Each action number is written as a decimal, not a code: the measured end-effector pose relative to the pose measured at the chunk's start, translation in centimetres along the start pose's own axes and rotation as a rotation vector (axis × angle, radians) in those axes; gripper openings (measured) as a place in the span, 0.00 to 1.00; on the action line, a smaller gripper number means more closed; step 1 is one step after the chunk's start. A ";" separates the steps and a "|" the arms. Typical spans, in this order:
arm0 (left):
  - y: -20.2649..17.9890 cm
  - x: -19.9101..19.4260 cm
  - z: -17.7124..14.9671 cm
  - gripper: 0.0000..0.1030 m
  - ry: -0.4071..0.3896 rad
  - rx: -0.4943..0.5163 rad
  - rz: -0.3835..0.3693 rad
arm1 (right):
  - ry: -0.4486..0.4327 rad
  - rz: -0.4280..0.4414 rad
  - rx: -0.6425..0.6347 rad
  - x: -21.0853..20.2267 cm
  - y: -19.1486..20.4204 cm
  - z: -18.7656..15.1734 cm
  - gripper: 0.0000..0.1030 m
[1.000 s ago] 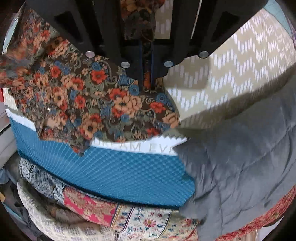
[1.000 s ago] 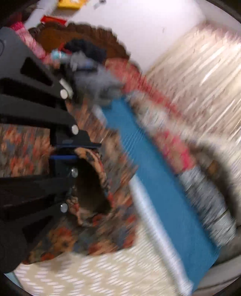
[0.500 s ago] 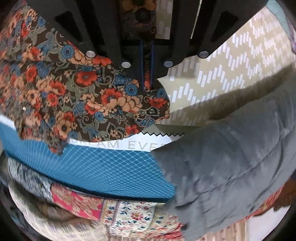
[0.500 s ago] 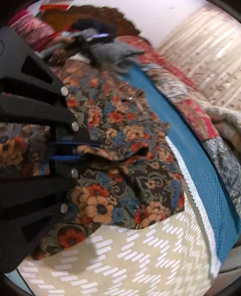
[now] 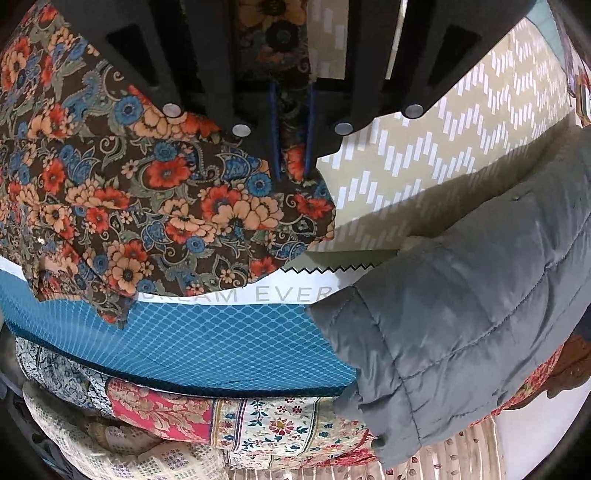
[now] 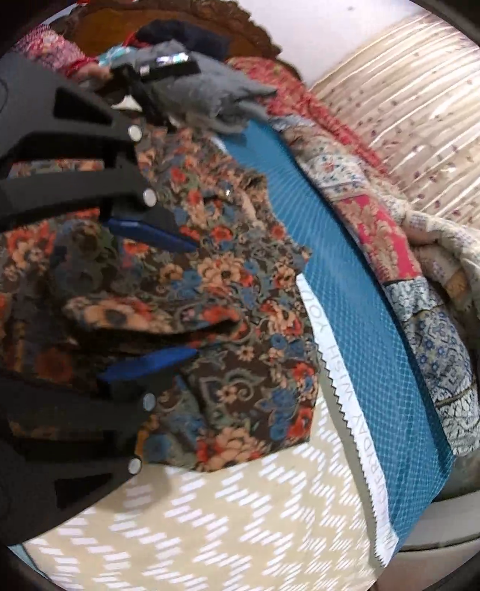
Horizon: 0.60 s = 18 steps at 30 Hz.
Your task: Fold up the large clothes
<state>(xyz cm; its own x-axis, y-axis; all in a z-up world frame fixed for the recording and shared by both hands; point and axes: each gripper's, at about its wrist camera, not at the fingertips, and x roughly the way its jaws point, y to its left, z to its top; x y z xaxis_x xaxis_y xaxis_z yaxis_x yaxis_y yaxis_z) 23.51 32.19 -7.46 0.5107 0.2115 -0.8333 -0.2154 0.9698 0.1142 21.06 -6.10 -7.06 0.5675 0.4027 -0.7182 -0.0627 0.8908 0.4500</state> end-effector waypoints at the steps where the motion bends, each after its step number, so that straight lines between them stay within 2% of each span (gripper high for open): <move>1: 0.0 0.1 0.0 0.02 0.000 0.000 0.001 | 0.004 -0.014 -0.013 0.5 0.1 0.1 0.26; 2: -0.1 0.1 0.0 0.02 -0.003 0.000 0.004 | 0.002 -0.027 -0.020 0.7 0.0 0.1 0.08; 5: -0.4 0.2 -0.3 0.01 -0.017 0.018 0.021 | -0.047 -0.057 -0.009 0.7 -0.8 0.1 0.04; 9: -0.7 0.1 -0.4 0.01 -0.031 0.034 0.037 | -0.054 -0.097 0.013 2.3 -1.9 -0.6 0.04; 12: -0.6 0.1 -0.5 0.01 -0.035 0.032 0.037 | -0.057 -0.067 0.065 2.4 -2.7 -0.6 0.03; 15: -0.7 0.2 -0.5 0.00 -0.039 0.036 0.041 | -0.048 -0.049 0.063 2.3 -2.8 -0.5 0.05; 18: -0.7 0.1 -0.6 0.00 -0.039 0.035 0.042 | -0.051 -0.015 0.081 1.4 -2.6 -0.5 0.19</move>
<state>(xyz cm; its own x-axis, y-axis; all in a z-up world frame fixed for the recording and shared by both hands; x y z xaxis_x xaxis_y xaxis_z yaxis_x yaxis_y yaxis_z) 23.23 31.51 -7.96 0.5339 0.2564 -0.8057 -0.2083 0.9634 0.1686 21.64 -7.76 -9.55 0.6090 0.3760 -0.6984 0.0117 0.8761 0.4819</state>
